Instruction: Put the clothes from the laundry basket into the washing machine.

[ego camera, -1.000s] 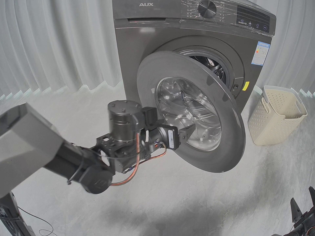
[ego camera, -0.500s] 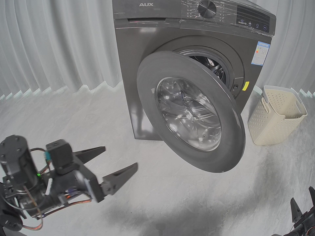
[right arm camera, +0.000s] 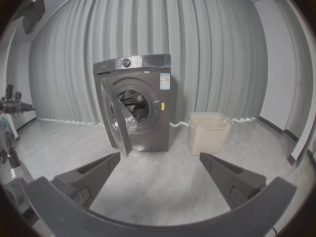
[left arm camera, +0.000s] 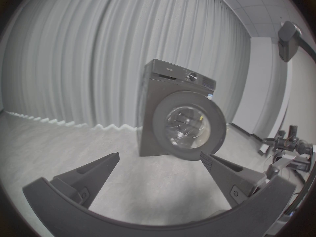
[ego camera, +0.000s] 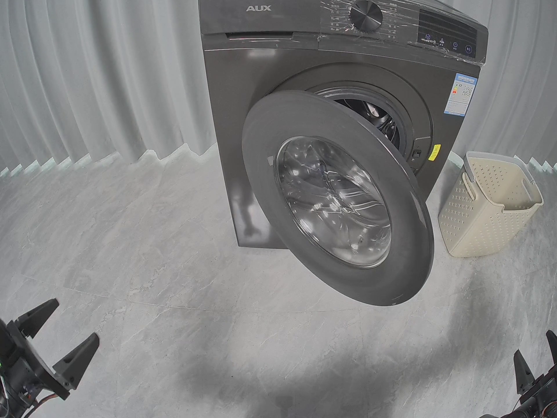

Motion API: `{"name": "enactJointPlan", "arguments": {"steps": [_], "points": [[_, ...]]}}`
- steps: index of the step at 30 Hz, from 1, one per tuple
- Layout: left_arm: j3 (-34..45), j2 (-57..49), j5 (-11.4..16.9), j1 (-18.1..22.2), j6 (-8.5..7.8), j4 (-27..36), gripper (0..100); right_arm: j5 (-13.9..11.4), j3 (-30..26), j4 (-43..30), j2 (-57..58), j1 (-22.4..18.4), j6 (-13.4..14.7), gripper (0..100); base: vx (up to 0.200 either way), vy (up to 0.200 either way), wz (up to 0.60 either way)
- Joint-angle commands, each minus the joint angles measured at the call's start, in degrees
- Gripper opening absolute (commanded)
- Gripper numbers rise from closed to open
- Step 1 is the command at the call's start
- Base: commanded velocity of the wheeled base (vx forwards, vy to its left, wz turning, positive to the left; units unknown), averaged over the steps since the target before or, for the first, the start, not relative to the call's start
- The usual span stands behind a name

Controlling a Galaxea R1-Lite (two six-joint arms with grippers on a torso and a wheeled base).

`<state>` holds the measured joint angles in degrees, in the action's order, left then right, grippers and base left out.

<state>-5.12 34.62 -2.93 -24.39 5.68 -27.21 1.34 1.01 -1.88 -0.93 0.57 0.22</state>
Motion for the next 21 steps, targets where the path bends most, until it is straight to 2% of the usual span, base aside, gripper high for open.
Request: {"name": "enactJointPlan", "arguments": {"steps": [1, 4, 6, 7, 9, 10, 11, 13, 15, 16, 17, 18, 19, 20, 21], "points": [[5.1, -29.6, 0.1, 18.5, -4.71, 22.5, 100, 0.0, -0.4, 0.6, 0.8, -0.2, -0.1, 100, 0.0, 0.0, 0.0], [5.1, -29.6, -1.6, 18.6, -0.85, 23.1, 100, -0.1, -0.5, 0.6, 0.9, 0.0, 0.2, 100, 0.0, 0.0, 0.0], [5.1, -29.5, -3.1, 19.3, -1.2, 23.2, 100, -0.9, -0.6, 0.8, 0.9, 0.0, 0.3, 100, 0.0, 0.0, 0.0], [5.1, -29.9, -4.5, 21.1, -2.69, 23.3, 100, -1.5, -0.8, 1.4, 0.9, 0.0, 0.2, 100, 0.0, 0.0, 0.0], [5.1, -33.0, -4.9, 25.6, -4.98, 23.4, 100, -1.6, -0.9, 1.6, 0.9, -0.1, 0.2, 100, 0.0, 0.0, 0.0], [5.1, -33.5, -4.9, 25.4, -5.68, 23.3, 100, -1.6, -0.9, 1.5, 0.9, -0.1, 0.2, 100, 0.0, 0.0, 0.0], [5.1, -33.0, -4.9, 24.9, -5.07, 23.4, 100, -1.6, -0.9, 1.5, 0.9, -0.1, 0.2, 100, 0.0, 0.0, 0.0], [5.0, -33.2, -4.6, 24.3, -5.15, 23.7, 100, -2.0, 0.0, 2.8, 0.9, 0.0, 0.6, 100, 0.0, 0.0, 0.0], [4.9, -34.5, -3.9, 24.0, -5.51, 23.9, 100, -2.3, 4.8, 6.5, 0.9, 0.0, 1.1, 100, 0.0, 0.0, 0.0], [4.9, -34.6, -2.3, 24.1, -5.15, 24.0, 100, -2.7, 9.3, 8.5, 0.1, 0.4, 2.1, 100, 0.0, 0.0, 0.0], [4.8, -34.6, -1.9, 24.1, -5.07, 24.1, 100, -3.0, 11.0, 8.4, -0.5, 0.4, 2.2, 100, 0.0, 0.0, 0.0], [4.9, -34.6, -1.7, 24.3, -3.84, 25.0, 100, -3.7, 15.8, 7.5, -3.5, 0.4, 2.4, 100, 0.0, 0.0, 0.0], [4.9, -34.6, -1.7, 24.3, -3.57, 25.1, 100, -3.7, 16.1, 7.4, -3.7, 0.4, 2.3, 100, 0.0, 0.0, 0.0], [4.9, -34.6, -1.5, 24.2, -0.85, 25.5, 100, -5.1, 18.4, 5.1, -7.2, 0.6, 2.3, 100, 0.0, 0.0, 0.0], [4.9, -34.6, -1.5, 24.2, -1.11, 25.1, 100, -6.4, 18.5, 4.1, -8.5, 0.8, 2.3, 100, 0.0, 0.0, 0.0]]}}
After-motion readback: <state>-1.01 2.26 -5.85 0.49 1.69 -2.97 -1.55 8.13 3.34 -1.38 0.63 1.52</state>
